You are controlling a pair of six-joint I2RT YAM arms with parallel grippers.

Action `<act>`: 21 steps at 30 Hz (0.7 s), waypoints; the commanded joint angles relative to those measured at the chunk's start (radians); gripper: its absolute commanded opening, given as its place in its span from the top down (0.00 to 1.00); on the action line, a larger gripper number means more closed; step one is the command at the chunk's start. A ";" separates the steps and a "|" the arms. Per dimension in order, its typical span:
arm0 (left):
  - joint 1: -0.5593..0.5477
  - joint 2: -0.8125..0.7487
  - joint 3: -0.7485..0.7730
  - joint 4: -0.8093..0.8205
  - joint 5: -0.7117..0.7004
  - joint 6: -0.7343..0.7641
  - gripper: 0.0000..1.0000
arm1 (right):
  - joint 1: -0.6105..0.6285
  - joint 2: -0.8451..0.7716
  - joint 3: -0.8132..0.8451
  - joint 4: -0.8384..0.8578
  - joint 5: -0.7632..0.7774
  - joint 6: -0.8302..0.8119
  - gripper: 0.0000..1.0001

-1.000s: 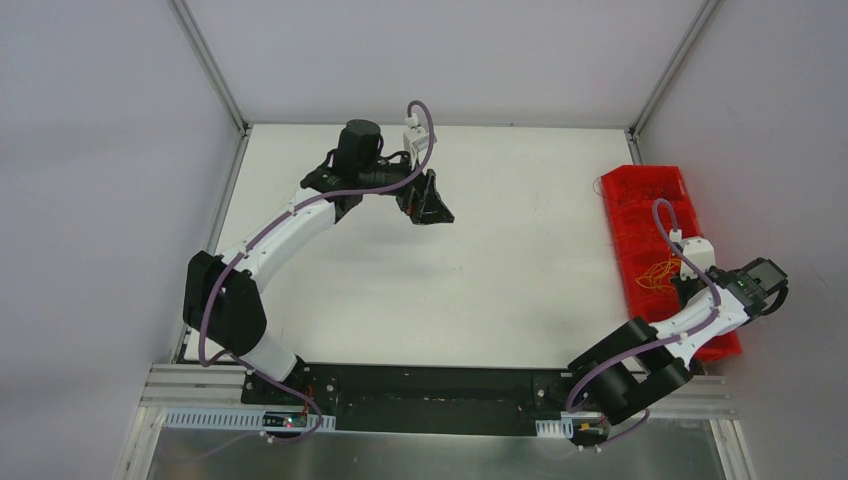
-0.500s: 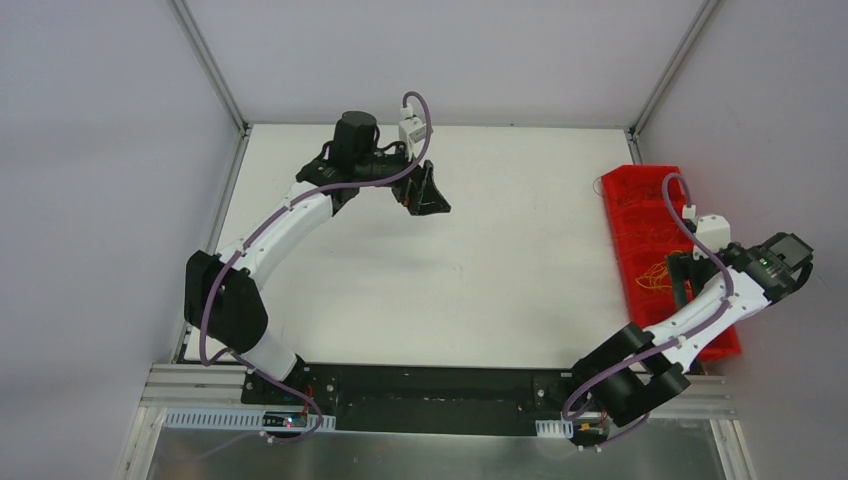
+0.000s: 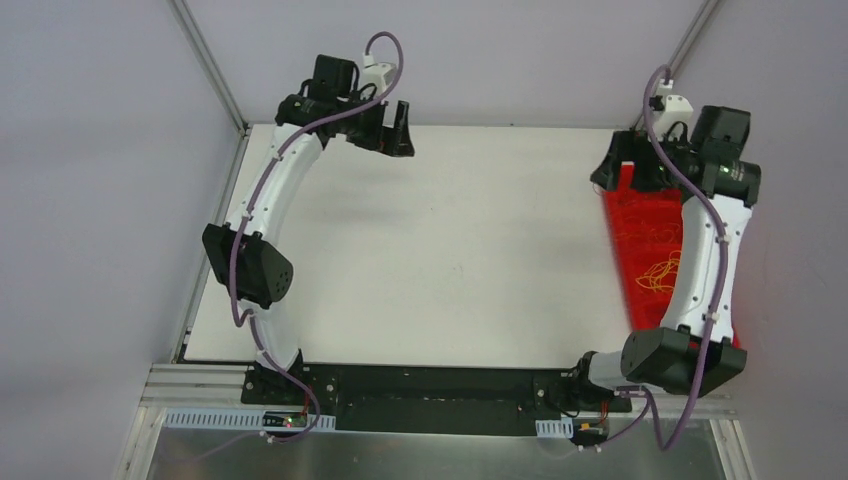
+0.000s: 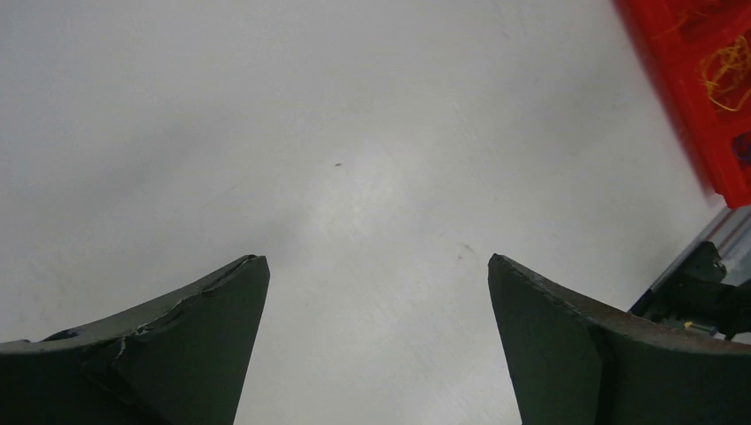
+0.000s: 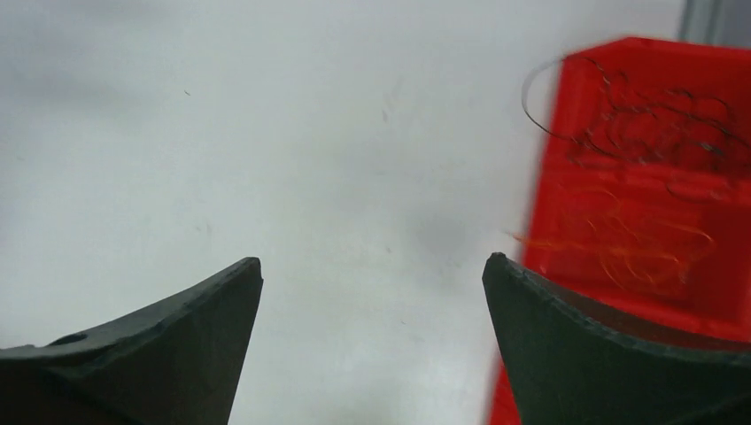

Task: Untangle the cables

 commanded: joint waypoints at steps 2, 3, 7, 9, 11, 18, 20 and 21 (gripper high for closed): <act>0.146 0.012 0.109 -0.312 -0.129 0.076 0.01 | 0.177 0.129 0.020 0.248 -0.023 0.394 0.01; 0.182 0.008 0.089 -0.344 -0.124 0.069 0.01 | 0.224 0.149 -0.011 0.274 -0.007 0.393 0.01; 0.294 -0.098 -0.154 -0.359 -0.177 0.043 0.01 | 0.395 0.207 -0.121 0.358 0.029 0.404 0.01; 0.310 -0.150 -0.278 -0.360 -0.242 0.051 0.01 | 0.471 0.232 -0.173 0.389 0.036 0.418 0.01; 0.317 -0.209 -0.400 -0.358 -0.261 0.064 0.01 | 0.521 0.251 -0.222 0.420 0.045 0.435 0.01; 0.318 -0.368 -0.649 -0.290 -0.263 0.041 0.01 | 0.606 0.266 -0.320 0.491 0.072 0.445 0.01; 0.317 -0.373 -0.635 -0.290 -0.275 0.042 0.01 | 0.612 0.278 -0.302 0.486 0.073 0.442 0.01; 0.317 -0.370 -0.620 -0.291 -0.270 0.043 0.01 | 0.614 0.283 -0.290 0.485 0.074 0.444 0.01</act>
